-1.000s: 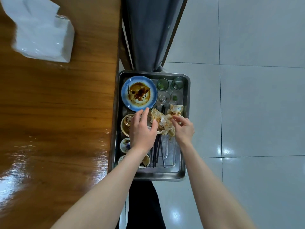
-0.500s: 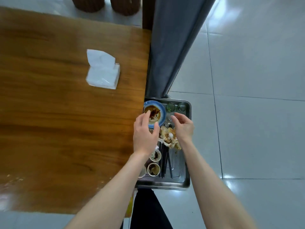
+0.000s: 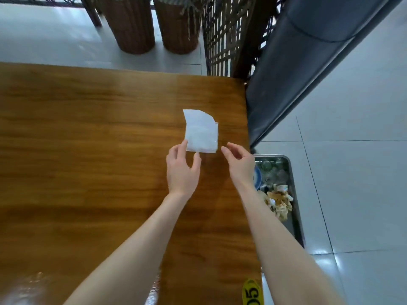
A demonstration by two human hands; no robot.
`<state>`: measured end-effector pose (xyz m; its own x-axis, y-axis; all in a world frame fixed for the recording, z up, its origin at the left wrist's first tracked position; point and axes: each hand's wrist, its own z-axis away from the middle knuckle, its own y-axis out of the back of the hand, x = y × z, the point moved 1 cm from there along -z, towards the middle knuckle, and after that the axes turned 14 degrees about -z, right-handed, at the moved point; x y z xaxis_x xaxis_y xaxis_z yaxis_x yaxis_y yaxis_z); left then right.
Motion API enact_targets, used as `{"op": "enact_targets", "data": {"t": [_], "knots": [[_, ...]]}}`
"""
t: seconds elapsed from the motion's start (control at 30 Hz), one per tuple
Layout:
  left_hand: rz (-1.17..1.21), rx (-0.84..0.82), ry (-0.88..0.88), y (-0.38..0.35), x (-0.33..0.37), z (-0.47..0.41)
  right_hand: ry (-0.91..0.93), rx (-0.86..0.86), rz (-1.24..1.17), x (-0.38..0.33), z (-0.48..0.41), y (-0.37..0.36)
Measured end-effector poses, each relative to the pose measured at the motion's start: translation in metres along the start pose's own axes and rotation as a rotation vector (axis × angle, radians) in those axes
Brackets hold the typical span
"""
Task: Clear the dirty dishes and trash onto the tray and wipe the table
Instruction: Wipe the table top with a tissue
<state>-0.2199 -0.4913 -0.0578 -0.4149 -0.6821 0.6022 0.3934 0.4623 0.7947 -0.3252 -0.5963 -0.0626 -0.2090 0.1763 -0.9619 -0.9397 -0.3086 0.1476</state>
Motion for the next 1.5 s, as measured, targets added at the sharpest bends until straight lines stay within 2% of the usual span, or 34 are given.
{"op": "enact_targets", "data": {"t": [0.2, 0.37, 0.53, 0.7, 1.1, 1.23, 1.33, 1.4, 1.5], "knots": [[0.014, -0.149, -0.048, 0.006, -0.023, -0.054, -0.037, 0.114, 0.028, 0.0, 0.0, -0.046], [0.098, -0.239, -0.044, 0.002, -0.012, -0.093, -0.028, 0.133, 0.044, 0.0, -0.01, -0.063], [0.223, -0.32, 0.081, -0.001, -0.001, -0.122, -0.039, 0.137, 0.055, 0.005, -0.019, -0.075], [0.292, -0.296, 0.099, 0.002, 0.006, -0.127, -0.054, 0.158, 0.061, 0.008, -0.021, -0.082], [0.695, -0.212, 0.093, 0.063, 0.042, -0.155, -0.132, 0.151, 0.182, 0.003, -0.021, -0.085], [0.696, -0.245, 0.046, 0.085, 0.039, -0.157, -0.064, 0.155, 0.251, -0.015, -0.015, -0.084], [0.681, -0.269, 0.017, 0.103, 0.025, -0.15, 0.026, 0.082, 0.051, -0.042, -0.008, -0.089], [0.655, -0.346, -0.012, 0.111, 0.013, -0.146, 0.014, 0.005, -0.1, -0.057, -0.003, -0.097], [0.548, -0.426, -0.018, 0.12, -0.016, -0.128, -0.022, -0.074, -0.175, -0.061, 0.014, -0.111]]}}
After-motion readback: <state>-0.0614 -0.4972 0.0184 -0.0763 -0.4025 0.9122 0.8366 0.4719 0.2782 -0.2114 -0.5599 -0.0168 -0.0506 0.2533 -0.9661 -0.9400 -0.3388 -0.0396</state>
